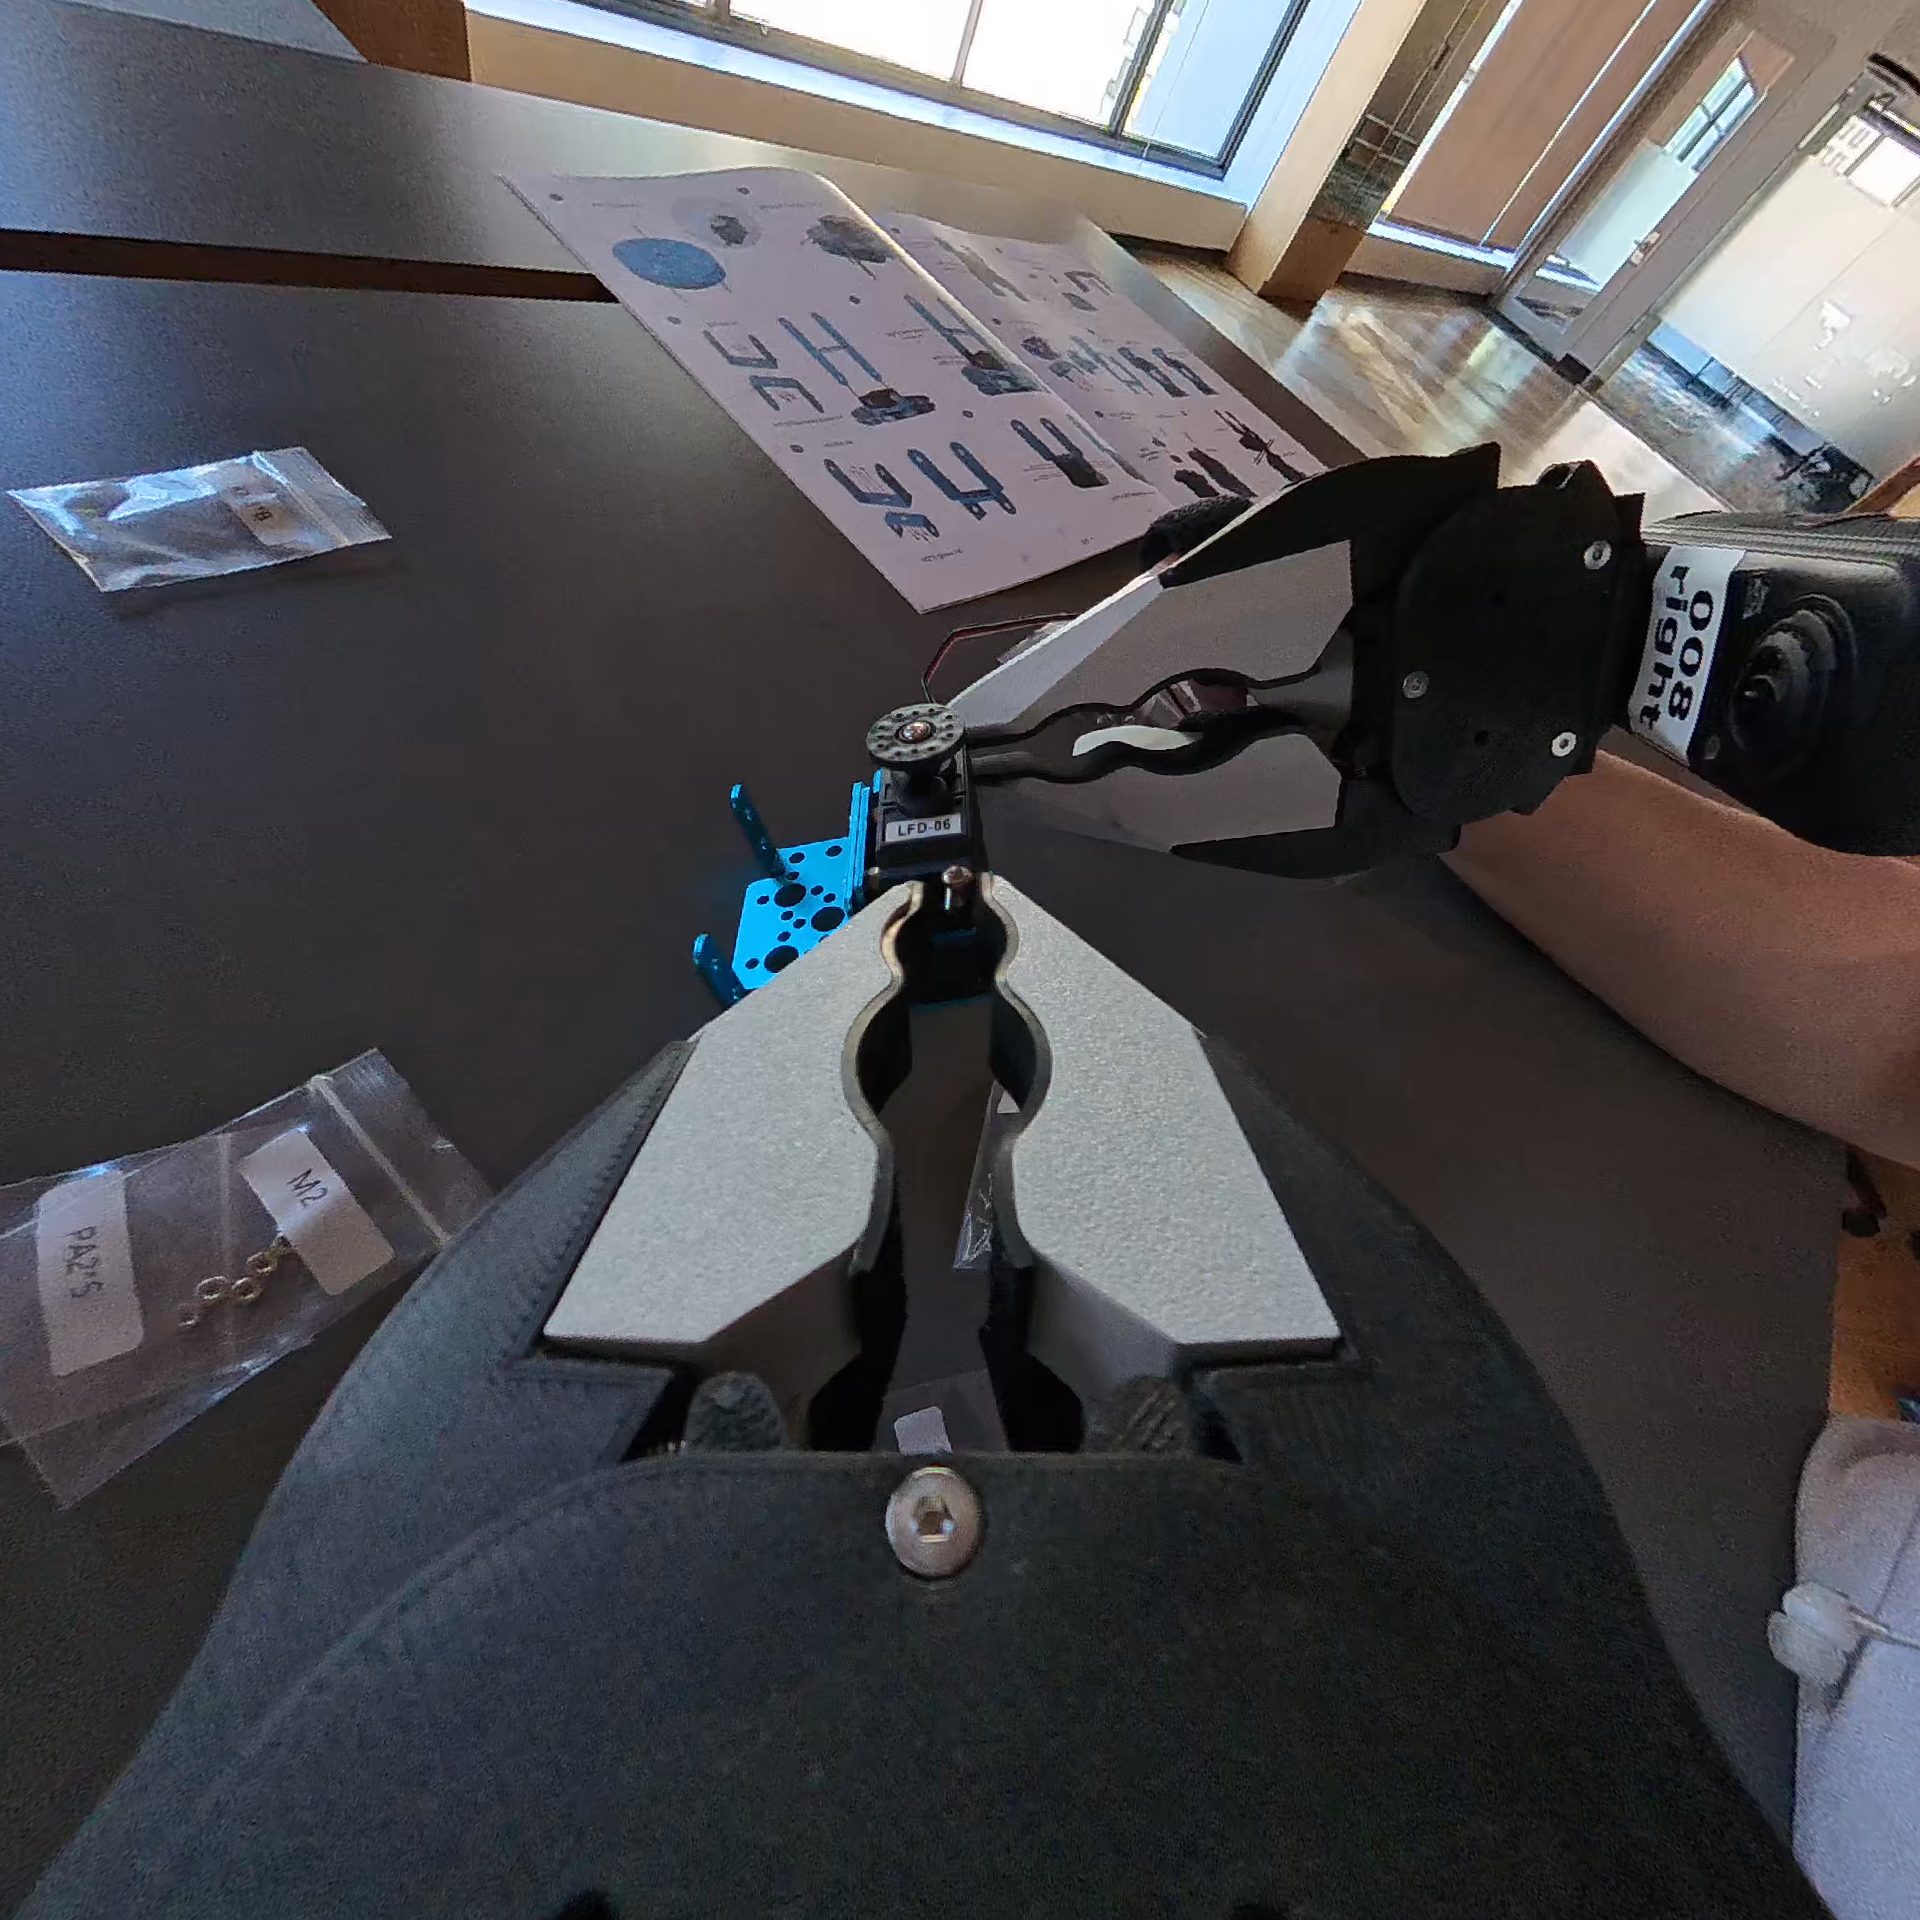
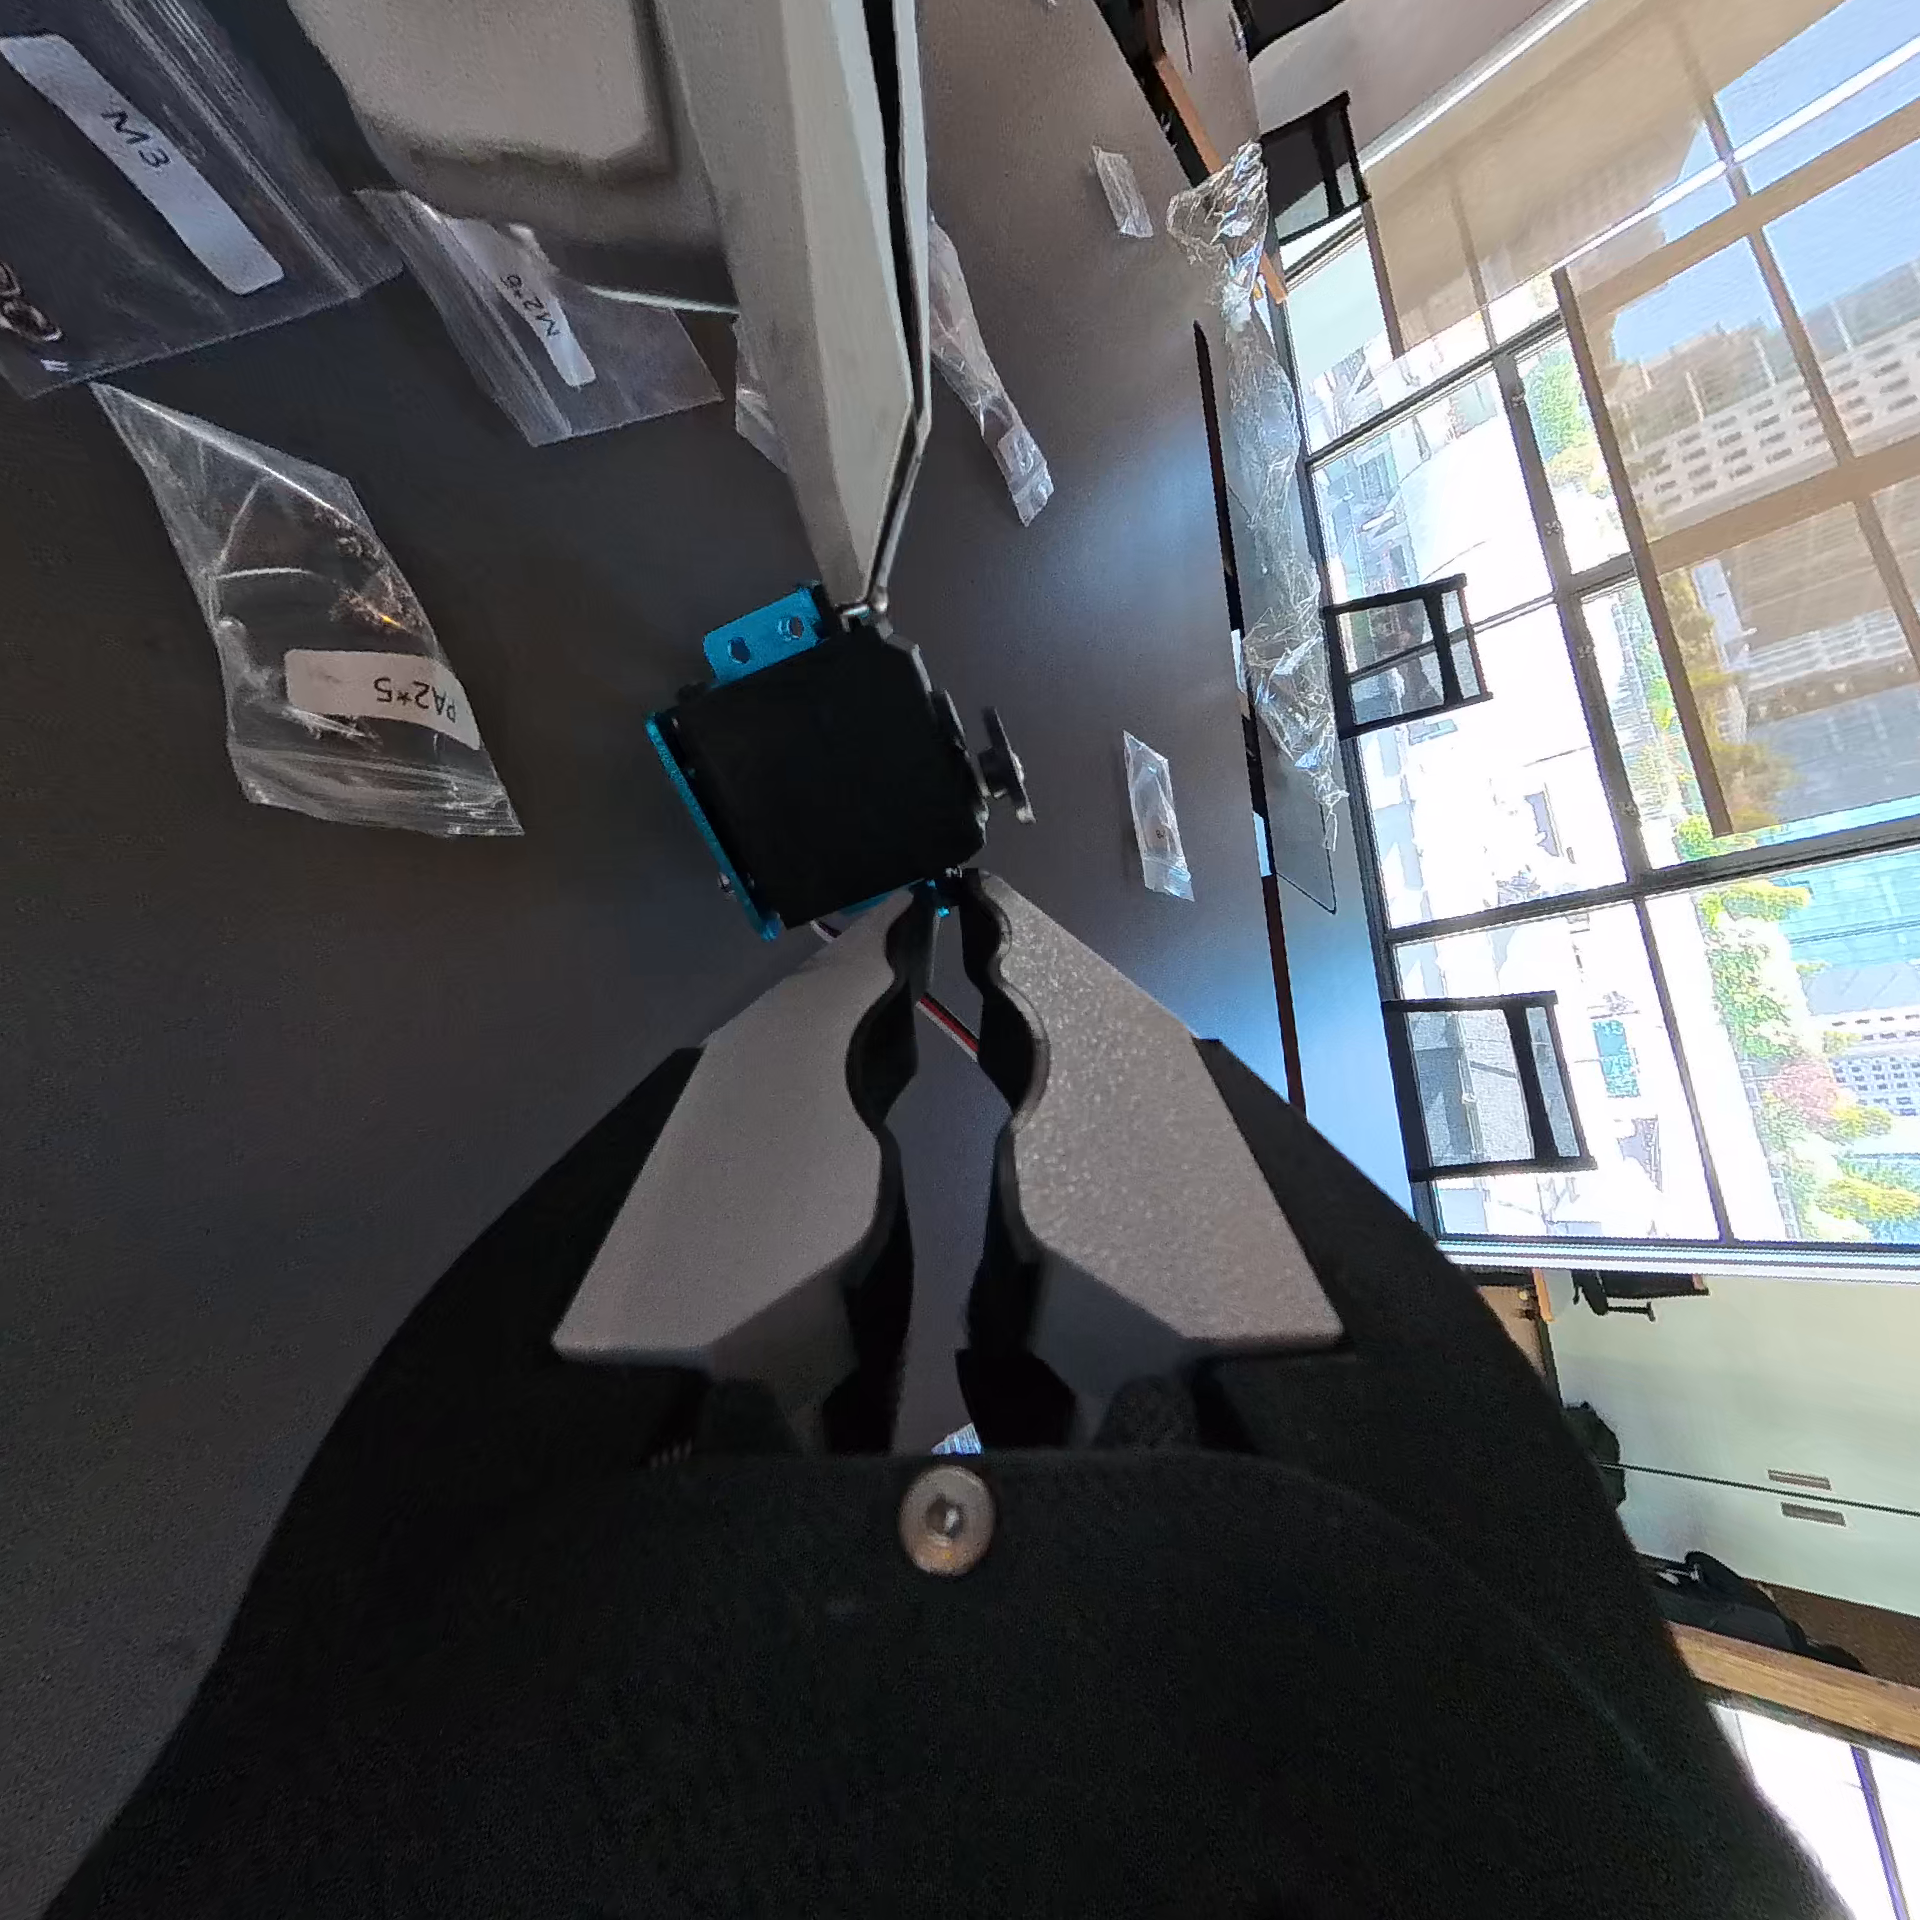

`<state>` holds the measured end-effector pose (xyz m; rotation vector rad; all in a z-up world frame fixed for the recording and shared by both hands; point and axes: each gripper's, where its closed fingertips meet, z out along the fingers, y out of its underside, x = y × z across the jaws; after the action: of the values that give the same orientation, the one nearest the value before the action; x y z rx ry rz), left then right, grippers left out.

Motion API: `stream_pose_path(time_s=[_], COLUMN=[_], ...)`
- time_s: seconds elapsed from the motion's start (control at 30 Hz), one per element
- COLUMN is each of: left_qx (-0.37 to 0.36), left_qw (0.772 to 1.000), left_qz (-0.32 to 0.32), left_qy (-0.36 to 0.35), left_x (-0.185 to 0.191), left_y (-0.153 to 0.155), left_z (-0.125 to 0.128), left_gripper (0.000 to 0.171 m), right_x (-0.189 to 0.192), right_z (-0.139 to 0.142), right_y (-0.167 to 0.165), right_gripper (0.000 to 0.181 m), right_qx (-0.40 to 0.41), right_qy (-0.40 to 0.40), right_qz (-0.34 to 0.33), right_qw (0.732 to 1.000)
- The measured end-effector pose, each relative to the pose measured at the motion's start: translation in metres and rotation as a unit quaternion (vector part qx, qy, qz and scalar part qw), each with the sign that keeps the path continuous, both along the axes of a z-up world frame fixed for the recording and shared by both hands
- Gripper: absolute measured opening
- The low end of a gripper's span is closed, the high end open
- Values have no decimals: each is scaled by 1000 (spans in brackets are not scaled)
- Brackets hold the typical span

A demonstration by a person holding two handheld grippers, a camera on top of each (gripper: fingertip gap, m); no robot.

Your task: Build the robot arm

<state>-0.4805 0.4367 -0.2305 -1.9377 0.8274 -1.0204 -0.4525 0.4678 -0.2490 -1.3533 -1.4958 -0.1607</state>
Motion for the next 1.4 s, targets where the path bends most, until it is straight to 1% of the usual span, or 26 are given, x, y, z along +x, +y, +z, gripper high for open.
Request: stream_pose_path(time_s=[0.13, 0.2, 0.27, 0.33, 0.37, 0.43, 0.47, 0.5, 0.53, 0.6, 0.67, 0.73, 0.77, 0.83, 0.93, 1.07, 1.2, 1.3, 1.4], left_qx=[6, 27, 77, 154, 202, 298, 327, 342, 354, 383, 409, 438, 443, 445, 453, 466, 483, 490, 507], left_qw=[1000, 1000, 997, 986, 974, 937, 920, 907, 897, 875, 851, 831, 826, 822, 819, 809, 798, 792, 779], left_qz=[-5, -9, -17, -31, -45, -81, -101, -119, -129, -130, -145, -158, -163, -166, -166, -167, -172, -173, -174], left_qy=[-3, 8, 22, 63, 94, 163, 193, 214, 230, 266, 295, 305, 308, 315, 311, 317, 318, 321, 327], left_x=[-2, -6, -12, -18, -19, -20, -19, -17, -16, -15, -13, -8, -6, -4, -2, 0, 1, 1, 1], left_y=[-2, -2, -2, -2, -3, -5, -6, -7, -5, 4, 9, 8, 7, 8, 7, 8, 8, 8, 7], left_z=[3, 5, 10, 14, 15, 12, 8, 4, 1, -4, -10, -11, -12, -15, -13, -12, -10, -10, -9], left_gripper=[18, 22, 23, 27, 27, 29, 32, 36, 37, 36, 34, 29, 26, 26, 22, 19, 12, 11, 11], right_x=[2, 2, 2, 2, 2, 2, 2, 2, 2, 2, 2, 2, 2, 2, 3, 3, 3, 3, 3], right_z=[-1, -1, -1, -1, -1, -1, -1, -1, -1, -1, -1, -1, -1, -1, -1, -1, -1, -1, -1], right_y=[1, 1, 1, 1, 2, 2, 2, 2, 2, 2, 2, 2, 2, 2, 3, 3, 3, 3, 3], right_gripper=[4, 4, 4, 4, 4, 4, 4, 4, 4, 4, 4, 4, 4, 4, 4, 4, 4, 4, 4], right_qx=[-2, -2, -2, -1, -1, -1, -1, -1, -1, 0, 1, 1, 1, 1, 0, 1, 3, 2, 1], right_qy=[0, -1, -2, -2, -1, -1, -1, -1, -1, -3, -3, -4, -4, -4, -4, -4, -5, -4, -4], right_qz=[-2, -3, -3, -2, -2, -2, -2, -2, -2, -2, -2, -2, -2, -3, -3, -3, -3, -3, -3], right_qw=[1000, 1000, 1000, 1000, 1000, 1000, 1000, 1000, 1000, 1000, 1000, 1000, 1000, 1000, 1000, 1000, 1000, 1000, 1000])
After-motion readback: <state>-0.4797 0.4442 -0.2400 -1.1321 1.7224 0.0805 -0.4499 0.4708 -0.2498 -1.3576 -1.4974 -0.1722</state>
